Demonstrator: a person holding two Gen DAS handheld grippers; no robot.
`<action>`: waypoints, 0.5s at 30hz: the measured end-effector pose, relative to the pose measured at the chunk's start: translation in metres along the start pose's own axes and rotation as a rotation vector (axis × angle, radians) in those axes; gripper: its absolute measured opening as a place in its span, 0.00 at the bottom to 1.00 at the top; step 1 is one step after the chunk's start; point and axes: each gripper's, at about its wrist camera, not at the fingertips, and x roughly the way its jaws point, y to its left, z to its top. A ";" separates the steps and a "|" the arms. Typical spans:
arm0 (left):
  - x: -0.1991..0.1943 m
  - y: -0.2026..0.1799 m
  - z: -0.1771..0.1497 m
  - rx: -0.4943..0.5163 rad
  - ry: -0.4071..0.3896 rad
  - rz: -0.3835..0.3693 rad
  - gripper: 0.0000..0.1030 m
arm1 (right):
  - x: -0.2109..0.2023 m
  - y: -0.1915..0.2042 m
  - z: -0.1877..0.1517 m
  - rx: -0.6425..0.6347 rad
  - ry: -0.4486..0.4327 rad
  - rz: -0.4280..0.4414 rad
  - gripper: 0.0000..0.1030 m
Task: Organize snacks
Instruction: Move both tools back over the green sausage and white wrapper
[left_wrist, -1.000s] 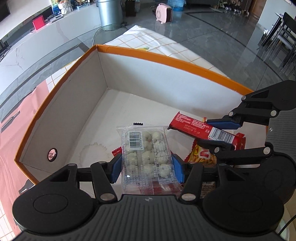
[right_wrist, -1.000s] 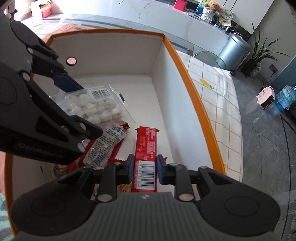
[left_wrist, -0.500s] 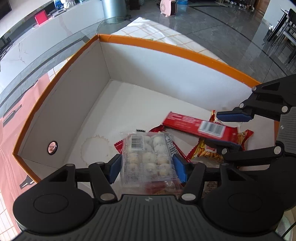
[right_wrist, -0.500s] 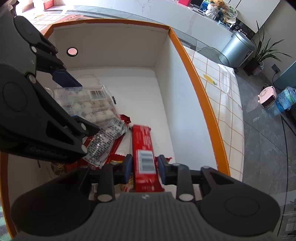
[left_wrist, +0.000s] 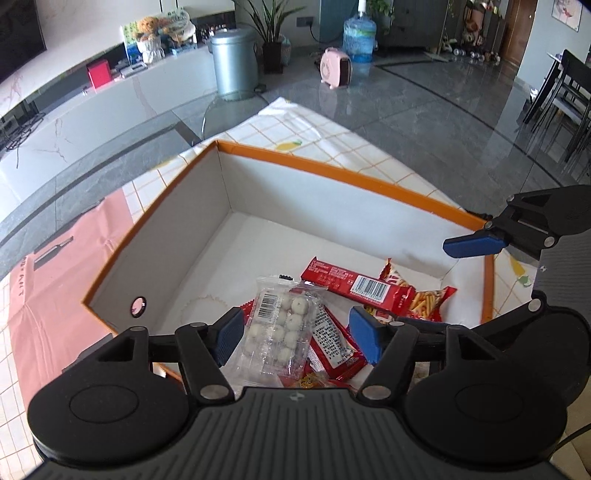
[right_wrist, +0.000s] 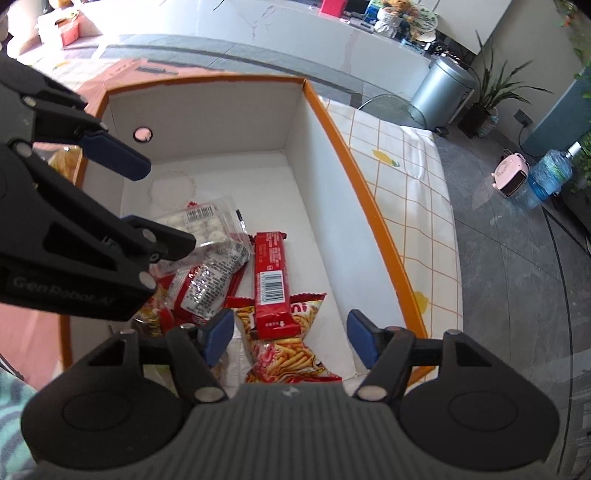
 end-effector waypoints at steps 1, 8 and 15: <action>-0.006 -0.001 -0.001 -0.003 -0.015 0.005 0.75 | -0.006 0.002 -0.001 0.010 -0.009 0.001 0.64; -0.052 0.003 -0.020 -0.064 -0.120 0.047 0.77 | -0.049 0.016 -0.011 0.107 -0.111 0.005 0.64; -0.091 0.020 -0.060 -0.166 -0.198 0.076 0.78 | -0.079 0.048 -0.028 0.204 -0.225 0.085 0.64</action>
